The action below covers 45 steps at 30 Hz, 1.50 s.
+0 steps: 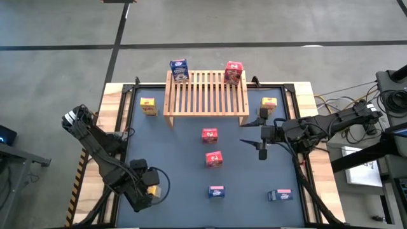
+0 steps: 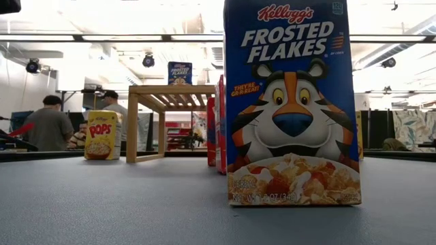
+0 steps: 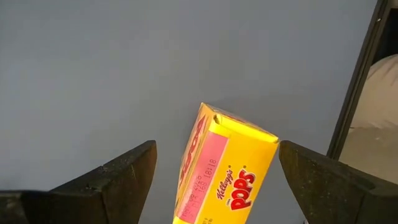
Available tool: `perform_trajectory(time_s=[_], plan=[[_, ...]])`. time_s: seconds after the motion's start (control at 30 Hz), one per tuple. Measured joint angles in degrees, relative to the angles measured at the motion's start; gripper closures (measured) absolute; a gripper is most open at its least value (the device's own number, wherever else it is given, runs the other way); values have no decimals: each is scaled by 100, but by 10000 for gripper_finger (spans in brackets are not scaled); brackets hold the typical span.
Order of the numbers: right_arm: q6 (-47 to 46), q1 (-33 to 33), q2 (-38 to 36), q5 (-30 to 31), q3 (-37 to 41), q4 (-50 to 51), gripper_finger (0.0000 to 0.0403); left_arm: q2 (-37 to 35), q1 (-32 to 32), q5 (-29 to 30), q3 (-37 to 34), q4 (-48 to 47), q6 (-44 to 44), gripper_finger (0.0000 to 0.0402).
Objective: Stack cereal on shelf
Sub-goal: Put the bottom yellow cereal box on the shelf
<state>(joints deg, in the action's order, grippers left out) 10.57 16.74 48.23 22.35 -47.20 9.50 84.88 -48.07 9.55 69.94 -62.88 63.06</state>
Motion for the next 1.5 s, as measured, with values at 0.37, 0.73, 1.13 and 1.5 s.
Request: perform_trajectory(time_s=[0.37,0.73,1.13,1.5], plan=[[-2,1,0,0,0,0,165,-7,7,-3,-175,100,-108,79],[33,1,0,0,42,-18,165,-58,7,-105,-161,73,-62,79],[175,-4,0,0,98,-299,165,-460,26,71,-126,-149,102,79],[358,-15,-2,2,98,-599,165,-241,-160,-458,-121,88,32,79]])
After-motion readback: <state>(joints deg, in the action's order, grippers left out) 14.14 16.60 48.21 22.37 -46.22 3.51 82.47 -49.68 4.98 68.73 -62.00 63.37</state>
